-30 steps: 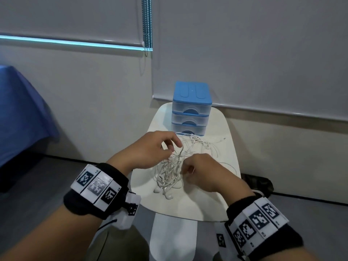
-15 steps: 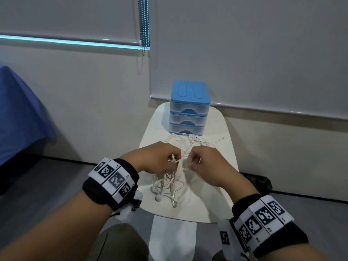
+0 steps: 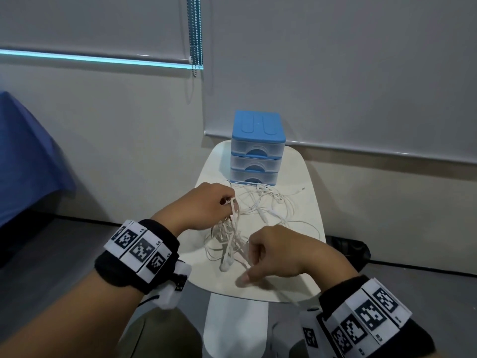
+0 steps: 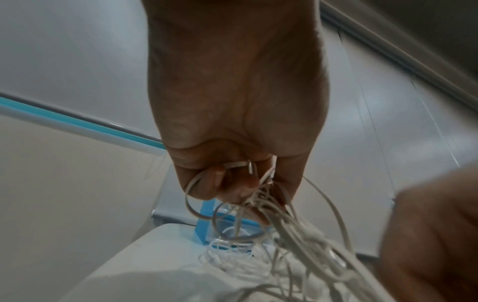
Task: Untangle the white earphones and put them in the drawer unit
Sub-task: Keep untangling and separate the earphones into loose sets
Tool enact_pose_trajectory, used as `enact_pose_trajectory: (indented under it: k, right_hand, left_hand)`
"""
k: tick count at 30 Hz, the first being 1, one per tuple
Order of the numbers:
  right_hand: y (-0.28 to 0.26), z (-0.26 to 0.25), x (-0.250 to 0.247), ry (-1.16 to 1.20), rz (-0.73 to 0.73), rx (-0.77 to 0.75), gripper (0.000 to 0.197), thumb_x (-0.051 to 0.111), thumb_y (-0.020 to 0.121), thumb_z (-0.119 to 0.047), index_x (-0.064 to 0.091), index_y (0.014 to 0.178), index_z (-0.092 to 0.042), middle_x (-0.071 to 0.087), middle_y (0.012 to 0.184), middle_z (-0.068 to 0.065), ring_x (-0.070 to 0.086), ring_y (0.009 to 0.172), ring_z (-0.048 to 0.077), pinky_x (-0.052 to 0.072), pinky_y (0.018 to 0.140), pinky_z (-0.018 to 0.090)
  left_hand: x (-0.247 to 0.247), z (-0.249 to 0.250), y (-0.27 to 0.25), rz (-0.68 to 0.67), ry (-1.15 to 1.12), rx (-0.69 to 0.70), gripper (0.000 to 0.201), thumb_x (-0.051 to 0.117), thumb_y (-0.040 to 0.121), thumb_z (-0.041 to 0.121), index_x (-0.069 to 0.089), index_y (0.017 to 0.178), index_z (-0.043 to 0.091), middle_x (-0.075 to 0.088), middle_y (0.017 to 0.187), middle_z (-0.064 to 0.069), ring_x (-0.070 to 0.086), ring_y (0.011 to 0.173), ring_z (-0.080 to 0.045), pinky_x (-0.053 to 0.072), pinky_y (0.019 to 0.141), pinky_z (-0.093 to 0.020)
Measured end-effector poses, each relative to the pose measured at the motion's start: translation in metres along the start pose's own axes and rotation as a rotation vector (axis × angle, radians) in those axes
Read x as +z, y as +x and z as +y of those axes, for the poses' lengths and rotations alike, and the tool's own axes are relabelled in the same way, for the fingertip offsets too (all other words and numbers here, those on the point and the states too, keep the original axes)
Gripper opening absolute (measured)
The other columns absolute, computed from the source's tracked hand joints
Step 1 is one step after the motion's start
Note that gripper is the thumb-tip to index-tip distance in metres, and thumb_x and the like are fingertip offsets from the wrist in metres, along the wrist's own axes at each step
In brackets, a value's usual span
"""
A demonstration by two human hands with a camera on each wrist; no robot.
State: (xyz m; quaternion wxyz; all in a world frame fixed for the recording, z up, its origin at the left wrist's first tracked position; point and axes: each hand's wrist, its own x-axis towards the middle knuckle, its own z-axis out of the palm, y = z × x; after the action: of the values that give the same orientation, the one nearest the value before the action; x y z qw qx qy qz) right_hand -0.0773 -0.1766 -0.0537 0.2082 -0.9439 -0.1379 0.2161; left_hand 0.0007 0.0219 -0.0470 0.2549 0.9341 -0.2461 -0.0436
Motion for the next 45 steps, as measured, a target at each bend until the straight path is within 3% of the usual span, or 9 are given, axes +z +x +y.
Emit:
enact_pose_trajectory:
  k: [4,11,18,20,25,30,37,41,45]
  right_hand:
    - [-0.002,0.012,0.006,0.010,0.026,-0.005,0.015,0.080,0.081,-0.026,0.068,0.080,-0.017,0.066,0.074,-0.008,0.065,0.078,0.016,0.052,0.070,0.030]
    - [0.002,0.018,0.000,0.210,0.344,-0.107,0.013,0.075,0.091,-0.029,0.068,0.084,-0.020,0.068,0.084,-0.005,0.052,0.066,0.001,0.039,0.060,0.014]
    - [0.002,0.026,-0.005,0.518,0.364,-0.160,0.011,0.077,0.089,-0.021,0.067,0.089,-0.019,0.073,0.079,0.001,0.063,0.073,0.015,0.053,0.076,0.039]
    - [0.001,0.024,-0.005,0.585,0.276,-0.172,0.023,0.079,0.088,-0.015,0.061,0.102,-0.022,0.075,0.083,0.006,0.064,0.074,0.014,0.050,0.078,0.036]
    - [0.006,0.020,-0.004,0.568,0.294,-0.212,0.040,0.073,0.086,0.001,0.053,0.104,-0.028,0.074,0.085,0.014,0.066,0.077,0.023,0.055,0.095,0.056]
    - [0.000,0.013,-0.013,0.509,0.372,-0.281,0.033,0.065,0.096,-0.005,0.046,0.110,-0.028,0.066,0.082,-0.001,0.060,0.066,0.018,0.047,0.070,0.040]
    - [-0.001,0.009,-0.015,0.557,0.433,-0.370,0.035,0.063,0.097,0.001,0.047,0.112,-0.025,0.065,0.094,0.007,0.072,0.074,0.026,0.052,0.070,0.029]
    - [0.005,0.013,-0.014,0.567,0.435,-0.387,0.035,0.068,0.094,0.000,0.050,0.111,-0.024,0.067,0.091,0.006,0.068,0.074,0.023,0.055,0.077,0.043]
    - [0.008,0.023,-0.016,0.511,0.492,-0.321,0.035,0.072,0.091,-0.003,0.053,0.106,-0.028,0.069,0.092,0.001,0.064,0.082,0.014,0.048,0.071,0.025]
  left_hand:
    - [-0.007,0.008,-0.005,0.050,-0.135,-0.003,0.033,0.059,0.102,0.030,0.064,0.084,0.003,0.064,0.077,-0.002,0.054,0.062,-0.007,0.042,0.064,-0.025]
    - [-0.003,0.017,-0.015,0.104,-0.500,-0.003,0.025,0.061,0.104,0.028,0.072,0.082,0.019,0.068,0.073,0.007,0.061,0.067,-0.006,0.045,0.068,-0.025]
    - [-0.003,0.021,-0.022,0.121,-0.699,-0.040,0.026,0.060,0.105,0.023,0.075,0.085,0.017,0.070,0.079,0.000,0.062,0.071,-0.010,0.047,0.076,-0.034]
    - [-0.003,0.025,-0.022,0.128,-0.739,-0.045,0.024,0.059,0.105,0.021,0.073,0.090,0.008,0.069,0.079,0.000,0.060,0.068,-0.008,0.048,0.076,-0.032]
    - [0.000,0.027,-0.021,0.148,-0.762,-0.074,0.021,0.060,0.104,0.018,0.071,0.096,0.003,0.068,0.075,0.003,0.054,0.064,-0.008,0.045,0.067,-0.022]
    - [0.005,0.022,-0.025,0.172,-0.826,-0.097,0.008,0.062,0.101,0.008,0.070,0.100,0.005,0.064,0.073,0.005,0.051,0.057,-0.003,0.040,0.054,-0.012]
    - [0.006,0.018,-0.029,0.133,-0.834,-0.038,0.029,0.066,0.091,-0.011,0.068,0.117,0.003,0.067,0.078,0.012,0.055,0.060,0.002,0.041,0.056,-0.009]
    - [0.009,0.018,-0.029,0.170,-0.837,0.001,0.017,0.071,0.094,0.000,0.072,0.110,0.005,0.068,0.082,0.008,0.059,0.069,-0.001,0.045,0.063,-0.010]
    - [0.012,0.013,-0.029,0.215,-0.775,0.023,0.006,0.073,0.094,0.007,0.075,0.099,0.010,0.070,0.085,0.001,0.061,0.075,-0.005,0.048,0.068,-0.014]
